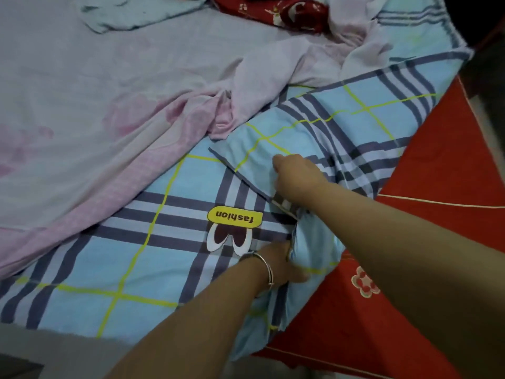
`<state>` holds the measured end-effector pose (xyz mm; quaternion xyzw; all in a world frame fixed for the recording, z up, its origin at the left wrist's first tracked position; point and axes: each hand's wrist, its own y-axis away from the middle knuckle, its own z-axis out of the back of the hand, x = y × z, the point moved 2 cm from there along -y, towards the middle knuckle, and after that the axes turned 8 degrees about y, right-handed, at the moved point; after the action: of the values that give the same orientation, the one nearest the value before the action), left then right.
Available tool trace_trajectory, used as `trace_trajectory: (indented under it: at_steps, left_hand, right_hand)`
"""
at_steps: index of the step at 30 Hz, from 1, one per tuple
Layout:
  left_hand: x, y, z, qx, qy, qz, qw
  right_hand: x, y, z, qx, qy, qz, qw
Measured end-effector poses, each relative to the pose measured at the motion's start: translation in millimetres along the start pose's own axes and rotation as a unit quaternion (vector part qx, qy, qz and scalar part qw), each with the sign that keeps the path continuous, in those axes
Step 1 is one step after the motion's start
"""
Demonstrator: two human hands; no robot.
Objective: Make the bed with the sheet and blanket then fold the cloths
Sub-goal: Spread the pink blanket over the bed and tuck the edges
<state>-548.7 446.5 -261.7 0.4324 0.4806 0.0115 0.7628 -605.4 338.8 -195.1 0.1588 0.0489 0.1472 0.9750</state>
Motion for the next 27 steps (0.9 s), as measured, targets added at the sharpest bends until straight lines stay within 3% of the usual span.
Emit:
trace_trajectory:
  at_steps: [3,9,12,17,22,27]
  left_hand:
    - [3.0,-6.0,-4.1,-0.008,-0.030,0.018,0.999]
    - [11.2,-11.9,-4.6,0.024,-0.040,0.064,0.997]
    - [12.1,-13.5,-3.2,0.027,-0.052,0.067,0.996]
    - [11.1,-13.2,-2.8,0.003,-0.051,0.062,0.997]
    - [2.0,-11.2,-12.8,-0.010,-0.081,0.026,0.996]
    - [-17.7,-9.3,-37.9,0.027,-0.180,-0.022,0.983]
  right_hand:
    - [0.4,-14.0,-10.7,-0.092,0.075,0.020,0.993]
    - [19.4,-55.8,-44.7,0.041,0.059,-0.060,0.996]
    - [21.5,-70.4,-56.6,0.034,0.082,-0.101,0.991]
    - [-13.6,-84.5,-40.5,0.010,-0.002,-0.050,0.999]
    - [-74.1,-64.9,-28.4,0.027,-0.157,-0.158,0.974]
    - [-114.6,-7.6,-32.9,-0.048,-0.288,-0.288,0.912]
